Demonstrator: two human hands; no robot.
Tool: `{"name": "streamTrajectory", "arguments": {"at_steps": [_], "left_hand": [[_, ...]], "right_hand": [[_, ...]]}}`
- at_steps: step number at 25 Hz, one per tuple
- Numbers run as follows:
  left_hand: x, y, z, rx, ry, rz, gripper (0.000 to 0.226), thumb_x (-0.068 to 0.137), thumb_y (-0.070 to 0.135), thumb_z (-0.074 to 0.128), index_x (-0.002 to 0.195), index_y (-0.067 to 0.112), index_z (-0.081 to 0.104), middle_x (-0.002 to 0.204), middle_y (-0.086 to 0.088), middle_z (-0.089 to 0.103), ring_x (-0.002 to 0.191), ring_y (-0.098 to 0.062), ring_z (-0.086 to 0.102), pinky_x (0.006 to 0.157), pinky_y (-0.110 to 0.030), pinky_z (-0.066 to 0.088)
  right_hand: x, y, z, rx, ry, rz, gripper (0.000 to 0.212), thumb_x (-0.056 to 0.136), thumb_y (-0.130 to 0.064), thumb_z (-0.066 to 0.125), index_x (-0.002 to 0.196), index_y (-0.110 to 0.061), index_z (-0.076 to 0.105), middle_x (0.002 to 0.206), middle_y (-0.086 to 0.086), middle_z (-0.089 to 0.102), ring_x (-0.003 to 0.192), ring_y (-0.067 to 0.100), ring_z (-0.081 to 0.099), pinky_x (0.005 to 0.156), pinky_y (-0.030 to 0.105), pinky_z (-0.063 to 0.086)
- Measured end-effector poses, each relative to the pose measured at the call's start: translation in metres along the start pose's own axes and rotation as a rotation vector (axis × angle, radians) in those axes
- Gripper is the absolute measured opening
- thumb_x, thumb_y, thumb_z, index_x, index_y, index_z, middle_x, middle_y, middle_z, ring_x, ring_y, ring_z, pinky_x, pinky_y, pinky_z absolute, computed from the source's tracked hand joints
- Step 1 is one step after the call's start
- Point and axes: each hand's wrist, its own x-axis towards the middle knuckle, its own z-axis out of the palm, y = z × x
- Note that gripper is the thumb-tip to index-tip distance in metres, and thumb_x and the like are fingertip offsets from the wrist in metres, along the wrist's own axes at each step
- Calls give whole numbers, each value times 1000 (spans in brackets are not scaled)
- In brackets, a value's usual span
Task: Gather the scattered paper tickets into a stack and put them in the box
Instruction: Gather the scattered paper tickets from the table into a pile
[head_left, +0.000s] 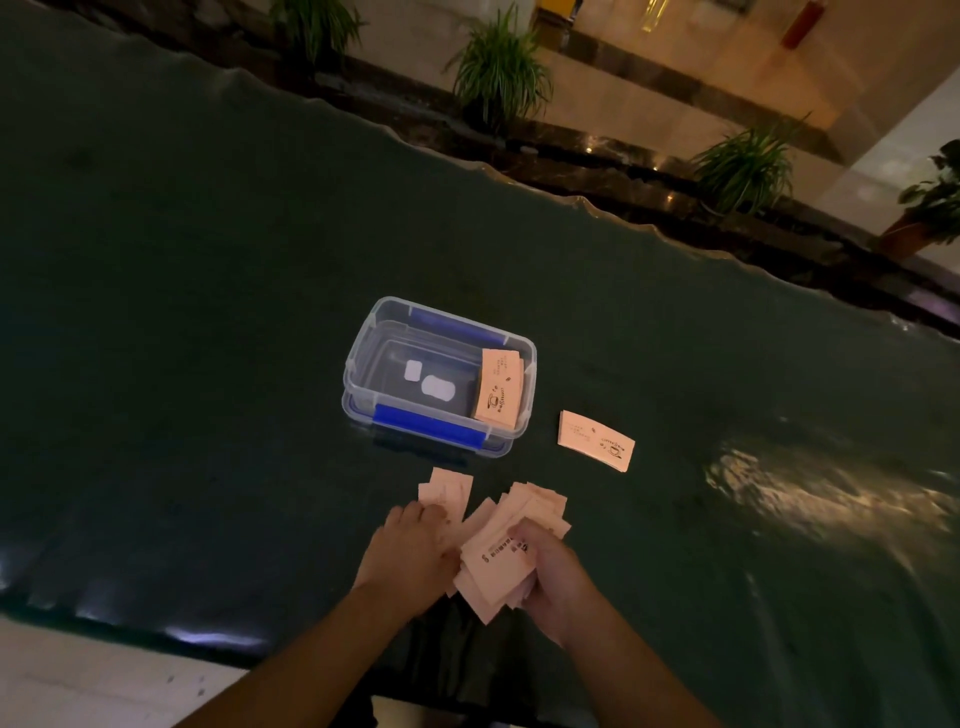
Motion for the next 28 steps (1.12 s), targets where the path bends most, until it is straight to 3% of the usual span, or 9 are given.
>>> {"name": "streamTrajectory", "arguments": {"at_steps": [3, 5, 8, 11, 14, 16, 20, 23, 28], "left_hand": [[-2, -5, -12, -448, 80, -196, 72, 83, 32, 74, 147, 21, 42, 146, -1, 39, 129, -19, 49, 105, -41, 47], [0, -3, -22, -593, 42, -218, 55, 89, 28, 68, 140, 25, 49, 140, -1, 46, 113, -13, 57, 94, -33, 52], [2, 3, -33, -677, -32, -172, 29, 98, 39, 58, 126, 34, 55, 123, 7, 58, 88, 2, 56, 72, -19, 48], [5, 7, -38, -777, -95, -217, 31, 99, 41, 51, 130, 35, 53, 127, 4, 60, 96, -5, 62, 75, -29, 54], [9, 12, -40, -810, -153, -252, 43, 95, 40, 54, 138, 32, 49, 128, -1, 59, 96, -12, 69, 82, -39, 61], [10, 15, -41, -831, -194, -282, 48, 94, 40, 59, 140, 29, 48, 123, -1, 64, 94, -14, 71, 81, -39, 62], [13, 18, -45, -946, -295, -359, 41, 94, 35, 63, 132, 23, 53, 105, 0, 73, 90, -16, 73, 81, -40, 61], [12, 18, -47, -1058, -380, -347, 35, 98, 35, 54, 130, 19, 52, 109, -9, 75, 97, -24, 74, 93, -48, 57], [13, 25, -57, -1075, -402, -241, 44, 97, 33, 55, 136, 21, 38, 111, -9, 71, 96, -25, 72, 75, -39, 54]], "right_hand": [[1, -7, 9, -13, -36, -30, 32, 96, -10, 65, 127, -17, 63, 117, 19, 77, 110, 38, 71, 97, 59, 56], [0, -9, 14, -43, -66, -52, 31, 97, -8, 63, 127, -14, 65, 115, 19, 78, 108, 37, 72, 99, 58, 55], [0, -10, 24, -115, -105, -75, 28, 98, -9, 59, 125, -14, 67, 108, 16, 82, 103, 35, 73, 111, 63, 47], [1, -11, 38, -137, -103, -104, 33, 100, -9, 52, 127, -20, 65, 114, 17, 78, 106, 36, 72, 111, 64, 47], [5, -9, 45, -132, -87, -114, 44, 96, -3, 50, 134, -19, 64, 119, 17, 76, 107, 35, 73, 89, 52, 60], [6, -6, 46, -142, -79, -116, 45, 93, -2, 53, 133, -19, 66, 115, 17, 79, 104, 34, 75, 79, 47, 60], [7, -5, 48, -121, -64, -72, 48, 86, -6, 48, 130, -14, 66, 111, 22, 79, 106, 39, 73, 89, 51, 58], [6, -7, 49, -132, -108, -55, 53, 79, -12, 47, 127, -11, 67, 115, 24, 76, 111, 41, 70, 93, 52, 57], [-8, -19, 53, -259, -151, -117, 52, 86, -11, 44, 137, -15, 56, 118, 21, 73, 114, 41, 68, 93, 49, 55]]}}
